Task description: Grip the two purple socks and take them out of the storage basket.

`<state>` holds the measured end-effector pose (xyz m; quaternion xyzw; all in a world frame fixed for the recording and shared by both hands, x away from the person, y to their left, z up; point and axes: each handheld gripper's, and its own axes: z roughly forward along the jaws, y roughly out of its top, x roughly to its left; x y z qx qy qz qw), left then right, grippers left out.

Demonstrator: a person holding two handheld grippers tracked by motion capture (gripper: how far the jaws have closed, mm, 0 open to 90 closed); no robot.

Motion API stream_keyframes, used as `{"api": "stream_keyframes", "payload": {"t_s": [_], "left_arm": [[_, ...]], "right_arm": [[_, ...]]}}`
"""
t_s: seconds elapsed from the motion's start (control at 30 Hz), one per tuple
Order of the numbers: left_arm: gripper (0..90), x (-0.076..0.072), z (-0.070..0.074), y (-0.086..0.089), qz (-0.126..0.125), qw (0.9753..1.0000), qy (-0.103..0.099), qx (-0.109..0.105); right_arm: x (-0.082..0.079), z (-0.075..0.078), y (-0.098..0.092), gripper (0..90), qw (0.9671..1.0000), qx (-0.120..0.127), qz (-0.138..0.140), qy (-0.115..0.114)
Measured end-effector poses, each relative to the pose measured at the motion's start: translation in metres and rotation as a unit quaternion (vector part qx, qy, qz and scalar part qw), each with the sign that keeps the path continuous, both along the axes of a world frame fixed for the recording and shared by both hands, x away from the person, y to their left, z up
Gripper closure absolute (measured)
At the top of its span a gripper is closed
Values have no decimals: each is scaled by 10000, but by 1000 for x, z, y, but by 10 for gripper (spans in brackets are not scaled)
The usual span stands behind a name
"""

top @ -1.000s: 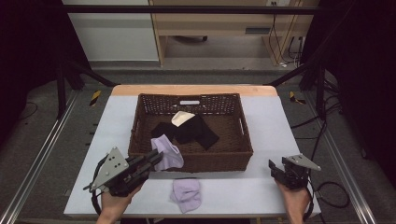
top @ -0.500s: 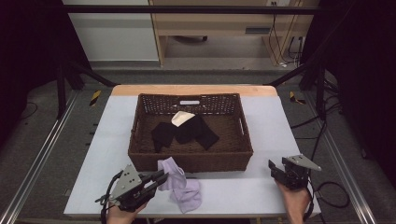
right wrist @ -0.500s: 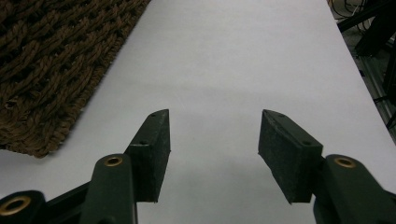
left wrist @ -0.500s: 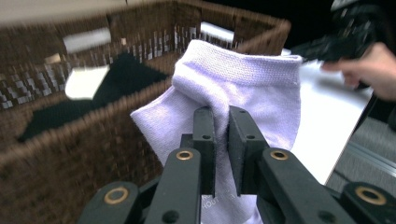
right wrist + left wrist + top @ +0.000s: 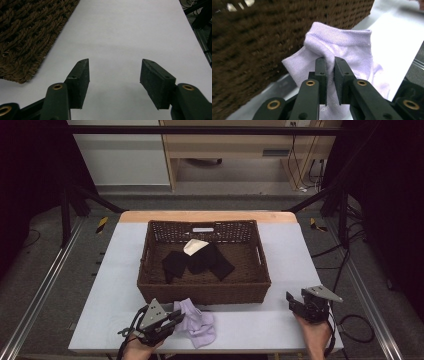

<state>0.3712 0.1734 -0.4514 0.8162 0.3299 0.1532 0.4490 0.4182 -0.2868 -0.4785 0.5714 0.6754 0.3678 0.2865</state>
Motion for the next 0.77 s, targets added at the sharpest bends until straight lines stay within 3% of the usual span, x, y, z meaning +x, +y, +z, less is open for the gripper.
{"api": "stream_keyframes", "payload": {"t_s": [0.13, 0.3, 0.4, 0.6, 0.77], "left_arm": [[769, 3, -6, -1, 33, 10000, 68, 47], [565, 3, -5, 2, 170, 9998, 35, 91], [508, 1, -1, 10, 295, 9996, -36, 38], [473, 0, 3, 30, 569, 9983, -84, 27], [462, -1, 1, 49, 814, 9965, -106, 165]], "right_arm": [[0, 0, 0, 401, 10000, -15, 8, 29], [1, -1, 2, 392, 10000, -38, 30, 63], [1, 0, 1, 388, 10000, -48, 23, 54], [0, 0, 0, 370, 10000, -62, -38, 47], [1, 0, 0, 346, 9999, -62, -73, 64]]}}
